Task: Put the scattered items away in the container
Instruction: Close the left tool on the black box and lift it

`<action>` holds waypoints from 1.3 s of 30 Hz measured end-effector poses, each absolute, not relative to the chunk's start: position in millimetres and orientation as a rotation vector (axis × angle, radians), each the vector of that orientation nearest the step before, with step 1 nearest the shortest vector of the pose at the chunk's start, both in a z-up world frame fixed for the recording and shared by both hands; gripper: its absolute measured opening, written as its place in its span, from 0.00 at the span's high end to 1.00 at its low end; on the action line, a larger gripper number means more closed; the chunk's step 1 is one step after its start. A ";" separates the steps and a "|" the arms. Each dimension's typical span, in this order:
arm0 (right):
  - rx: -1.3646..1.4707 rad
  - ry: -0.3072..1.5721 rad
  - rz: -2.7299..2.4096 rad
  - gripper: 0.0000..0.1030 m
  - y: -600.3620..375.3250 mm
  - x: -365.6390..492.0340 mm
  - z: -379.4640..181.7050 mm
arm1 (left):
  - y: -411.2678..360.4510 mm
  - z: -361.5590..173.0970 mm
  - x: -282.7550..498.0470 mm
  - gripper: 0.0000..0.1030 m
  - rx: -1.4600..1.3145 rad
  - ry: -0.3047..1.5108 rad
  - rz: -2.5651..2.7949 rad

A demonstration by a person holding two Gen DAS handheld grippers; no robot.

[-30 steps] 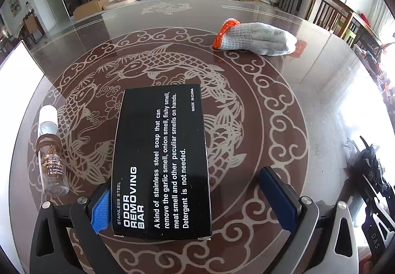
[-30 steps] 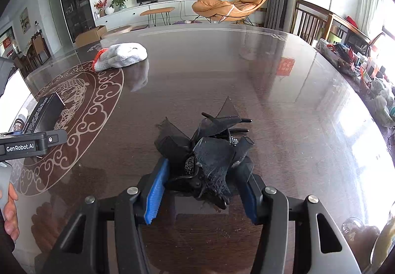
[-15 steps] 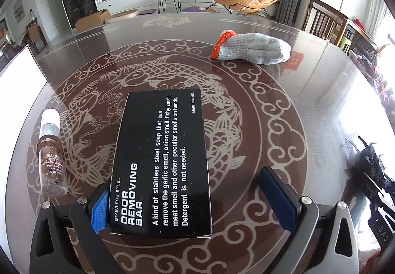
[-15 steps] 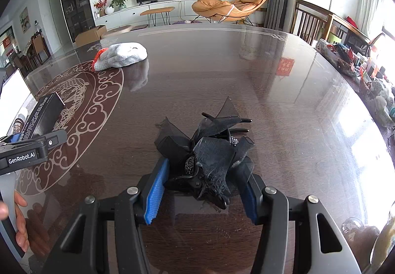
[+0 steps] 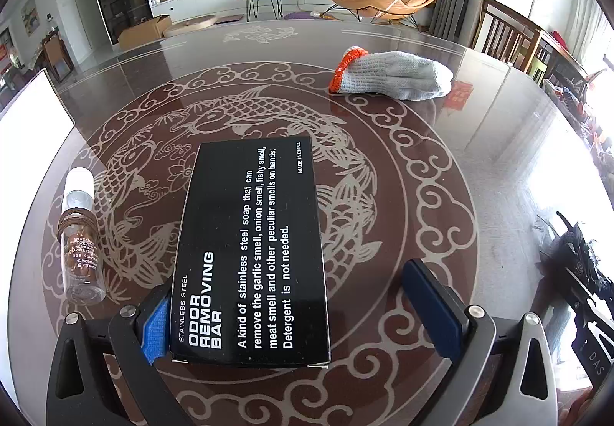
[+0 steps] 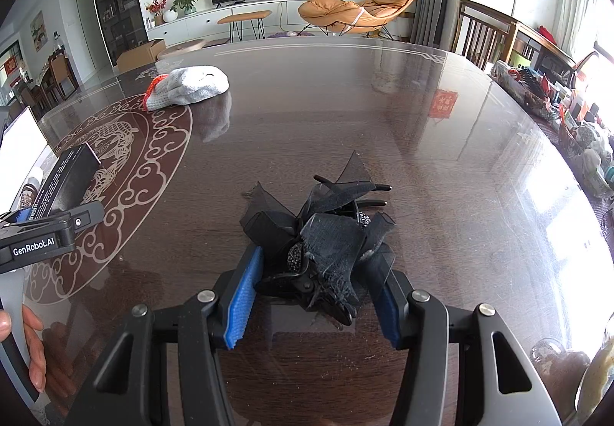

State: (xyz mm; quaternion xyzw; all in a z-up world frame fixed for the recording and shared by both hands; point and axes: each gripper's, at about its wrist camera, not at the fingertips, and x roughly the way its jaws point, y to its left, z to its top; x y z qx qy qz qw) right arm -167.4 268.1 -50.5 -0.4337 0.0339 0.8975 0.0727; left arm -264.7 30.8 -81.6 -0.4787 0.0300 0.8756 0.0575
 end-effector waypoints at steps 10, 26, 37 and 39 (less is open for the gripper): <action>-1.302 0.100 2.695 0.47 268.0 -167.5 -50.5 | 31.0 -81.5 -264.8 0.00 -1.451 0.090 2.654; -1.302 0.099 2.695 0.47 267.8 -167.8 -50.7 | 30.0 -82.5 -266.6 0.00 -1.453 0.092 2.653; -1.302 0.099 2.695 0.47 267.6 -167.5 -50.9 | 13.2 -71.6 -266.8 0.44 -1.428 0.109 2.617; -1.302 0.100 2.695 0.47 267.5 -167.6 -50.9 | 10.3 -71.5 -262.7 0.44 -1.425 0.119 2.614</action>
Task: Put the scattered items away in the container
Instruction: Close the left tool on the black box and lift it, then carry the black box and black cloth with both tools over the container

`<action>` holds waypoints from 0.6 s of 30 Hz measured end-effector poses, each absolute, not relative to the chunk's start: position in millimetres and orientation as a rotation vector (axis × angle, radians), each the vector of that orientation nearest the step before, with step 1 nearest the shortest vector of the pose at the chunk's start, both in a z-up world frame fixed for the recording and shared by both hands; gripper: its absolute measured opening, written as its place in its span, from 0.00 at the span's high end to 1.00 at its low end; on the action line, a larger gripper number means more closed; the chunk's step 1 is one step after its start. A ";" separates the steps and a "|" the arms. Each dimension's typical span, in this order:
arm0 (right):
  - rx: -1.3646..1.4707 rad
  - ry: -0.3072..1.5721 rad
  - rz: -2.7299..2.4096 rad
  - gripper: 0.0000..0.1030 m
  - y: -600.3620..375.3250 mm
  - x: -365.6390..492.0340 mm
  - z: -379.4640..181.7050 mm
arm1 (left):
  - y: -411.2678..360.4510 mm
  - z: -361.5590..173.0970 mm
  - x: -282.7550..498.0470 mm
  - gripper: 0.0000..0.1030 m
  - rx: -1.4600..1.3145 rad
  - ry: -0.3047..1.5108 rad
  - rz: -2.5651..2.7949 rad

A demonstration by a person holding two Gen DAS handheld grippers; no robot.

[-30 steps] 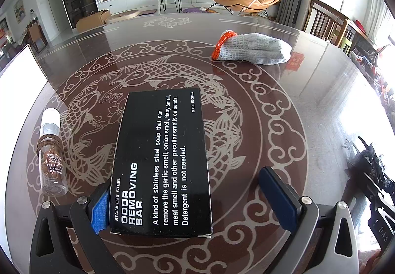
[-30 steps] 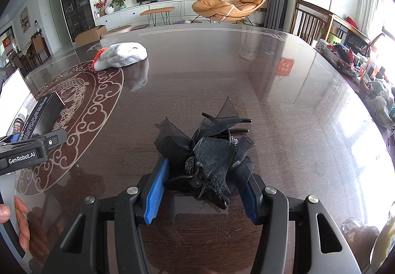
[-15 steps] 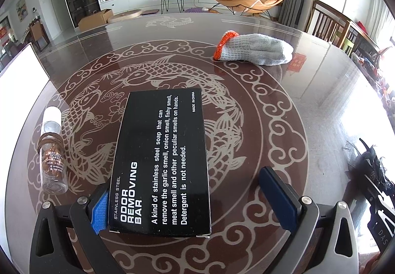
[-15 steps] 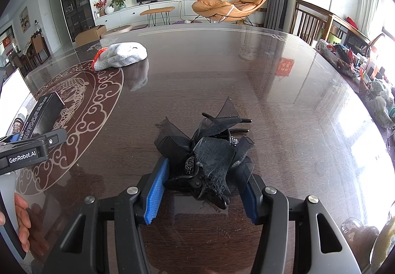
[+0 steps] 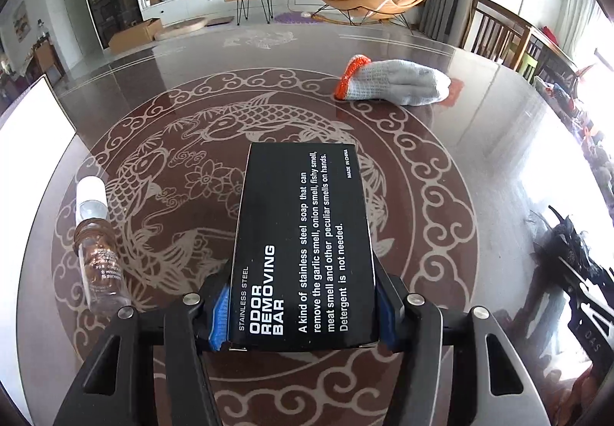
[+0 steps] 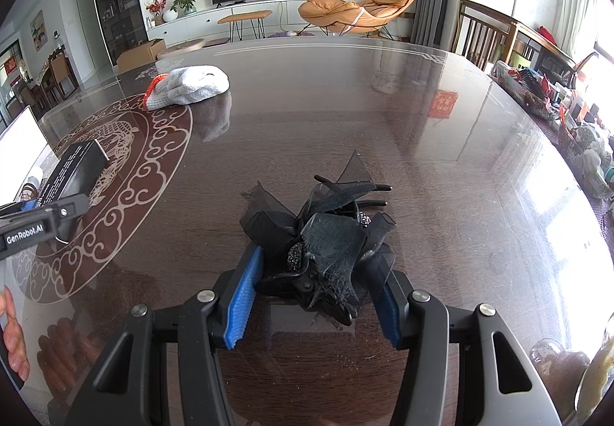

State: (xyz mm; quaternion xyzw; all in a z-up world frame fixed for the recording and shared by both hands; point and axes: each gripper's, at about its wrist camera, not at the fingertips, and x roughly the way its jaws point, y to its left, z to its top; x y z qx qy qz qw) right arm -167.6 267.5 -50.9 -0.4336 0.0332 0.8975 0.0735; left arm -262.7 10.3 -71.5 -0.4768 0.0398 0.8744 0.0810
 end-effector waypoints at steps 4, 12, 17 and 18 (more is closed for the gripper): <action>-1.303 0.110 2.702 0.45 268.4 -167.4 -51.3 | 4.5 -71.2 -239.2 0.44 -1.406 0.107 2.612; -1.266 0.236 2.782 0.48 275.2 -153.8 -46.7 | -13.4 -70.5 -164.6 0.44 -1.375 -0.026 2.589; -1.262 0.514 2.888 0.48 265.2 -114.4 -44.6 | -28.1 -69.3 -141.9 0.44 -1.364 -0.051 2.594; -1.263 0.553 2.900 0.48 261.1 -108.7 -44.3 | -32.9 -69.5 -138.8 0.44 -1.364 -0.061 2.594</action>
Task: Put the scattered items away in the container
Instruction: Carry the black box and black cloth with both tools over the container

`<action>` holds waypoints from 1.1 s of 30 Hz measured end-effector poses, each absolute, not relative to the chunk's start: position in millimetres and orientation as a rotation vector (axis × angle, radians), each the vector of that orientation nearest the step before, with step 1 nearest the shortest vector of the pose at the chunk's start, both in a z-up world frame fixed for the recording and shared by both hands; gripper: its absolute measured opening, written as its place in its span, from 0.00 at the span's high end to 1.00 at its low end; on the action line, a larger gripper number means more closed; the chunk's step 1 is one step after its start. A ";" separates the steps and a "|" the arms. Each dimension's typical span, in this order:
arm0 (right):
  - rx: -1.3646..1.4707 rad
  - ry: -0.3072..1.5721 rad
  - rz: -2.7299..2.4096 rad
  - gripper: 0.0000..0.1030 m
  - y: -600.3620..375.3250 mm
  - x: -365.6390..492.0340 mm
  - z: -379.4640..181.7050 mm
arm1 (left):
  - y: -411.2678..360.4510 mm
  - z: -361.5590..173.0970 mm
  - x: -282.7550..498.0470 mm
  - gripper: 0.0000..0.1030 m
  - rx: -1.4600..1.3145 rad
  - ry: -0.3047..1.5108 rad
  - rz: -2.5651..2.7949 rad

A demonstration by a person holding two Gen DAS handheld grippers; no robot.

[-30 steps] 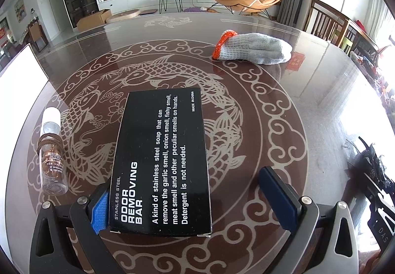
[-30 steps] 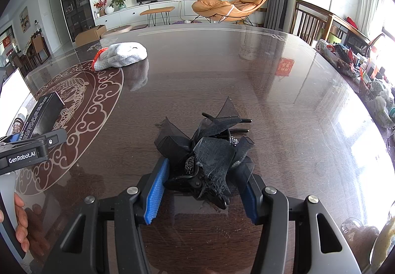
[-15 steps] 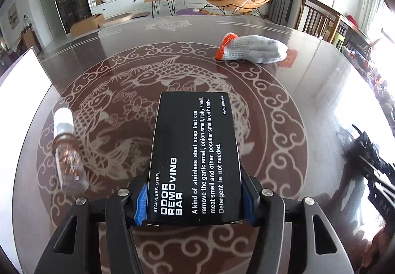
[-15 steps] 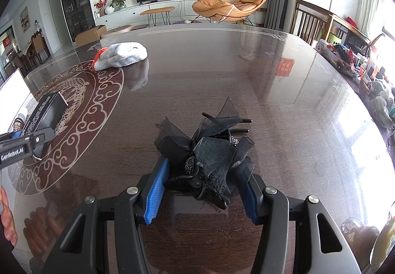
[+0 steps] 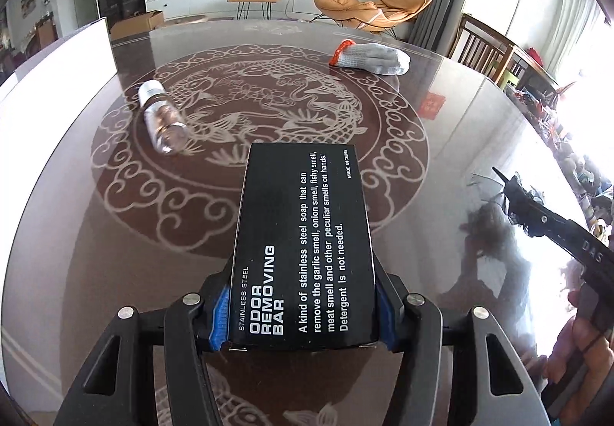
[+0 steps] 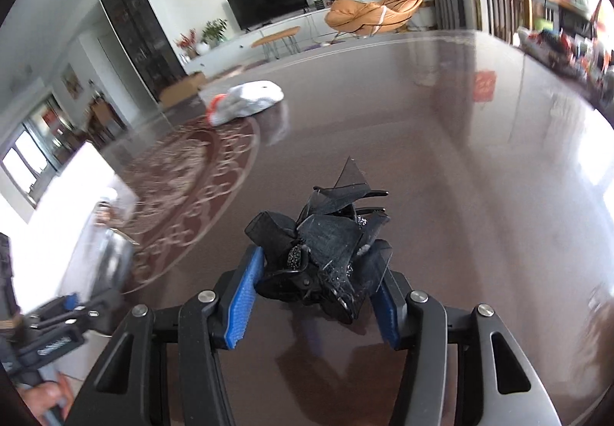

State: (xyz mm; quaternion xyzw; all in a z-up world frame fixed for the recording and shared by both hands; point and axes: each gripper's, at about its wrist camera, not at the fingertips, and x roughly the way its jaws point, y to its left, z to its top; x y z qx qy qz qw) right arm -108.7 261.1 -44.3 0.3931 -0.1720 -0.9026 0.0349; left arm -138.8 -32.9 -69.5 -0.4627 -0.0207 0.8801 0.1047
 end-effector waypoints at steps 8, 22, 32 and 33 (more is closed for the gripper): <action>1.195 -0.504 -2.640 0.49 199.2 -101.0 -36.4 | -76.6 -57.2 -124.3 0.44 -1.335 -0.230 2.611; 1.196 -0.291 -2.562 0.60 132.5 -107.7 -20.5 | -141.0 -49.8 -107.6 0.44 -1.335 -0.320 2.669; 1.231 -0.043 -2.556 0.46 132.4 -100.1 -24.7 | -123.5 -52.9 -92.8 0.44 -1.338 -0.254 2.650; 1.243 -0.013 -2.548 0.46 127.9 -101.5 -28.8 | -122.8 -53.4 -92.7 0.44 -1.339 -0.250 2.648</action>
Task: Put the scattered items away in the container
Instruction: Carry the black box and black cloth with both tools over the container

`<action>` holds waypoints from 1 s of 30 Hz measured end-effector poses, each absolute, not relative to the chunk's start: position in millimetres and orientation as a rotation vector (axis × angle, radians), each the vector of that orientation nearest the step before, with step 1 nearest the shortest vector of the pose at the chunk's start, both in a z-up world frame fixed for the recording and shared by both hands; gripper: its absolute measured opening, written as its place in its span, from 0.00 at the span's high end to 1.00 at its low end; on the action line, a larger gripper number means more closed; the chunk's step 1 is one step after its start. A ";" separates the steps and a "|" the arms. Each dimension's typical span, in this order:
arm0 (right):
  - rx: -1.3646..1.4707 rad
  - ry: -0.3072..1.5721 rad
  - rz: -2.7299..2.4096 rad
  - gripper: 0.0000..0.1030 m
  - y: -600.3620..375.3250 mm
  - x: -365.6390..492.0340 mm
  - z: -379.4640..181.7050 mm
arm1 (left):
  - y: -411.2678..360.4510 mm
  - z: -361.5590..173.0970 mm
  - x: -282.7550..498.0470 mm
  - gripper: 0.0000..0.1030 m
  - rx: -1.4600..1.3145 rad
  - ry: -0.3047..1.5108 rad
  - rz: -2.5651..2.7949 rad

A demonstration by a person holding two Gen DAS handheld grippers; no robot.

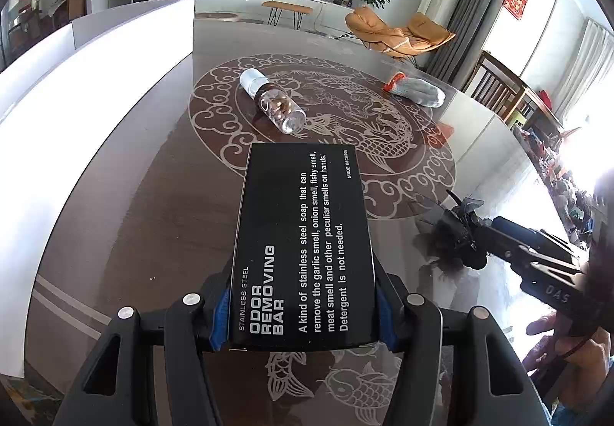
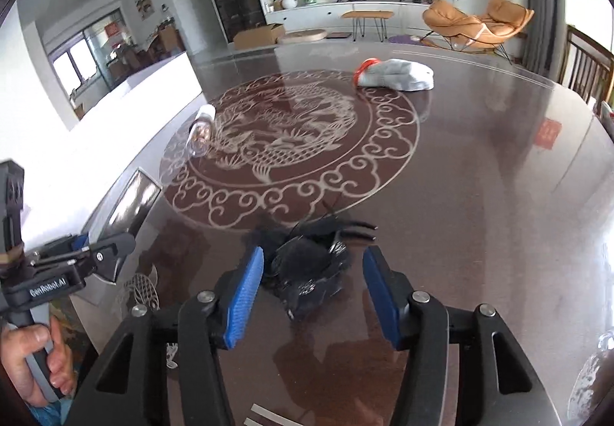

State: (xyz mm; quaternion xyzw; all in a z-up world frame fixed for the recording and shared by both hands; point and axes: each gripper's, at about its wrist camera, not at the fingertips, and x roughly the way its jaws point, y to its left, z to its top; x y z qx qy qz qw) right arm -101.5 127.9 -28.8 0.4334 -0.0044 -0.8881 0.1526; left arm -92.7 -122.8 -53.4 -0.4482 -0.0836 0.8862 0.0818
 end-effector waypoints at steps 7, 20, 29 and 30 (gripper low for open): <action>1.315 -0.049 -2.501 0.38 113.5 -123.9 -40.5 | -118.2 -50.6 -85.6 0.44 -1.337 -0.222 2.643; 1.293 -0.003 -2.542 0.61 113.9 -117.5 -52.3 | -115.1 -55.4 -85.8 0.44 -1.357 -0.223 2.614; 1.236 -0.057 -2.538 0.61 123.2 -106.8 -27.3 | -110.0 -48.2 -86.2 0.44 -1.337 -0.199 2.600; 1.236 -0.078 -2.529 0.61 122.1 -109.0 -24.8 | -112.0 -44.0 -86.1 0.44 -1.327 -0.203 2.603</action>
